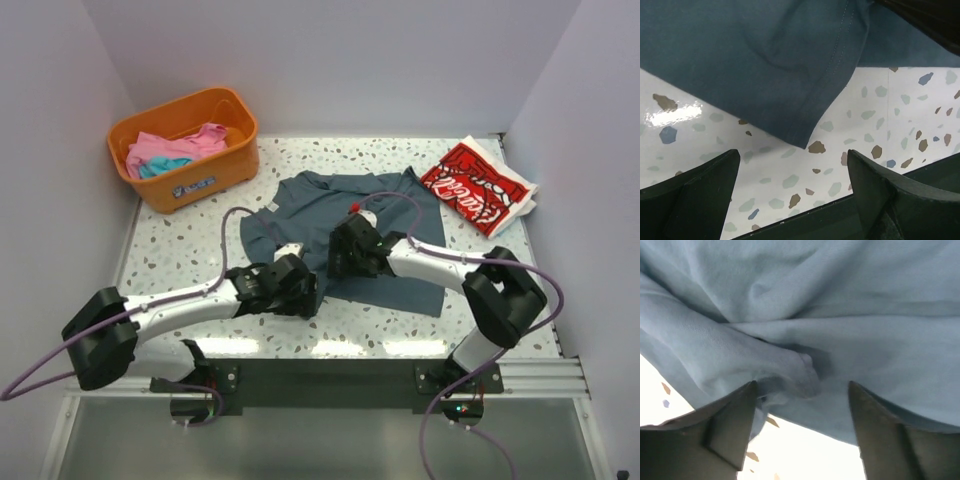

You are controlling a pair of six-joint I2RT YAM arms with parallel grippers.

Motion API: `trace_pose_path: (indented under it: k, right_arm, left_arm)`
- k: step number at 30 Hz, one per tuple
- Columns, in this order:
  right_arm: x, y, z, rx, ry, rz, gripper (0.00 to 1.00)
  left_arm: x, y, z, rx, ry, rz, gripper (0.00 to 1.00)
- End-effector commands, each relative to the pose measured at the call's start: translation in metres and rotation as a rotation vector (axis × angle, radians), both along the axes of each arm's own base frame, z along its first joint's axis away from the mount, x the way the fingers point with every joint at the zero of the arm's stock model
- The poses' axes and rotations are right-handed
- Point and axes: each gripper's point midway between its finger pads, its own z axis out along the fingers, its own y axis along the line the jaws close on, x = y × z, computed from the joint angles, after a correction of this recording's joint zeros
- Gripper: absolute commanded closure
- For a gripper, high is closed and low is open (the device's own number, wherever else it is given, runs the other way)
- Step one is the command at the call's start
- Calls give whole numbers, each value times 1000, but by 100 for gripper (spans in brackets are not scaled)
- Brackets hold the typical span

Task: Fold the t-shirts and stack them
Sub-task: Flatten the tshirt out

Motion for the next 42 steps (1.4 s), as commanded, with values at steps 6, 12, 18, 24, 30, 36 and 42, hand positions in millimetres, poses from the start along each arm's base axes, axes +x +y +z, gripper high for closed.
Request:
trace_pose_path:
  k: [6,12,18,24,30,36,42]
  right_arm:
    - [-5,-76,68,-17,-168,-200,1]
    - [-23,-155,68,-82,-187,-387,1]
    - [-36,-191,67,-127,-184,-470,1]
    - [-53,-194,50,-134,-120,-442,1]
    - [-76,-203,34,-151,-60,-450,1]
    - [-109,-228,36,-177,-3,-611,1]
    - [-113,-220,23,-71,14,-692,1]
  left_arm:
    - [17,-32,-6,99,-48,-65,17]
    - [8,-27,-31,232,-13,-92,39]
    - [-2,-2,-54,334,22,-49,55]
    - [3,20,-59,454,20,59,81]
    - [-1,52,-54,550,13,162,100]
    - [-3,121,-10,589,-35,402,100]
    - [6,158,13,511,-56,537,100]
